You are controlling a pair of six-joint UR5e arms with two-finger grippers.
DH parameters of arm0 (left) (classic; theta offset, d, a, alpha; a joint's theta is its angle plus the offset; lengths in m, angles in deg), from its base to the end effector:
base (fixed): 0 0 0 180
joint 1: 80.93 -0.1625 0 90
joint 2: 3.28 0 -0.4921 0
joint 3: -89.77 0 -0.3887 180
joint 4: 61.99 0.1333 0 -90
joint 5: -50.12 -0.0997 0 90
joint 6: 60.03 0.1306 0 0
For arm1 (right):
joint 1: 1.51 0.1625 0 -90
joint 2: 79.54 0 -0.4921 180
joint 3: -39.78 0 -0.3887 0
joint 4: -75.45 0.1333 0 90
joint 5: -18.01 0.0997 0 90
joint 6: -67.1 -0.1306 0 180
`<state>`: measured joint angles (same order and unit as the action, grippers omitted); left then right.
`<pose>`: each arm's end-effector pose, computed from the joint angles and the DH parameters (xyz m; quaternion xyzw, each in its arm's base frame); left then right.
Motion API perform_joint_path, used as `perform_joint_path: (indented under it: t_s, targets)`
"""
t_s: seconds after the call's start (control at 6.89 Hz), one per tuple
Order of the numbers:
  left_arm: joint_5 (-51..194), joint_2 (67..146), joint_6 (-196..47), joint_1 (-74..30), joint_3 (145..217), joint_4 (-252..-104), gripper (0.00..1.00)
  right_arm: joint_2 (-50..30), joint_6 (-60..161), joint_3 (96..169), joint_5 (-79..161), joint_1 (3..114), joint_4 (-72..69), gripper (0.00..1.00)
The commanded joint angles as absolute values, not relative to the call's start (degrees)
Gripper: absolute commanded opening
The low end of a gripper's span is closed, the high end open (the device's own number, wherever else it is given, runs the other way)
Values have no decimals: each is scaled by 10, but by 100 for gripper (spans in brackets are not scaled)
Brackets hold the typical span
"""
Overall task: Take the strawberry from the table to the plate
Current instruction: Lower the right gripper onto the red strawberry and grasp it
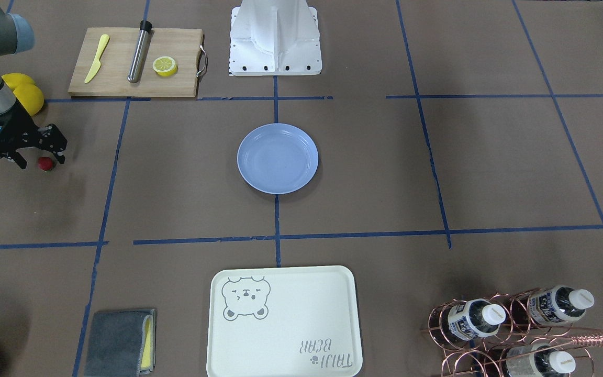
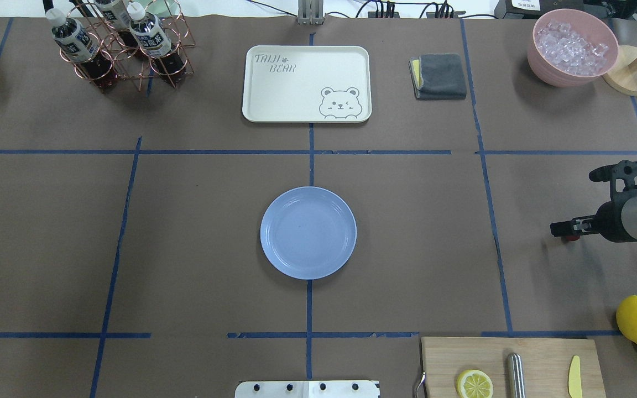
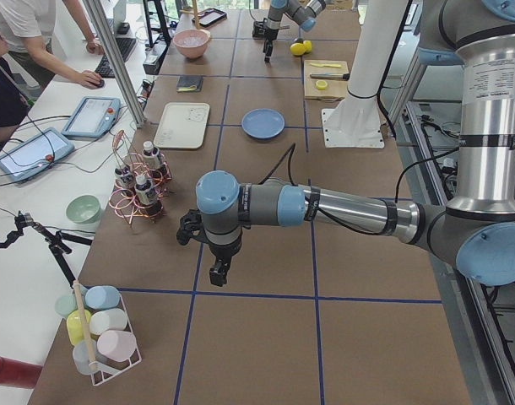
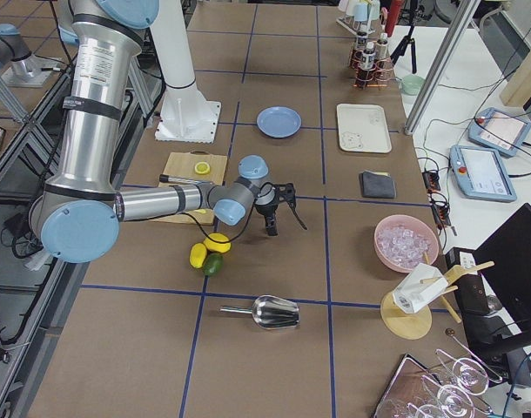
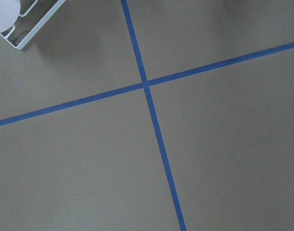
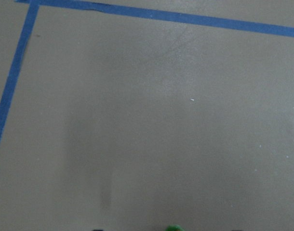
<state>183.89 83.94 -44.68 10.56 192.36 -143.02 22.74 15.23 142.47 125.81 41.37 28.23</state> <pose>-0.0549 -0.4589 0.6806 0.0613 0.3677 0.1147 0.9208 -0.2602 -0.3691 0.6630 0.1268 -0.3699 -0.0188 0.9202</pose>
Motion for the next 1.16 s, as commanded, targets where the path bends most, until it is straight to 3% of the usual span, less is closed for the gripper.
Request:
perform_joint_path:
  t_s: [0.0,0.44,0.73,1.02]
  targets:
    - [1839,839,-447,106,1924,-1430,100,228,152,1422,1258,409,282,69]
    - [1839,837,-447,106,1925,-1430,100,229,158,1417,1247,409,281,66]
    - [1839,836,-447,106,1925,-1430,100,229,158,1414,1247,409,281,55]
    - [1839,837,-447,106,1925,-1430,100,229,159,1413,1248,407,280,50]
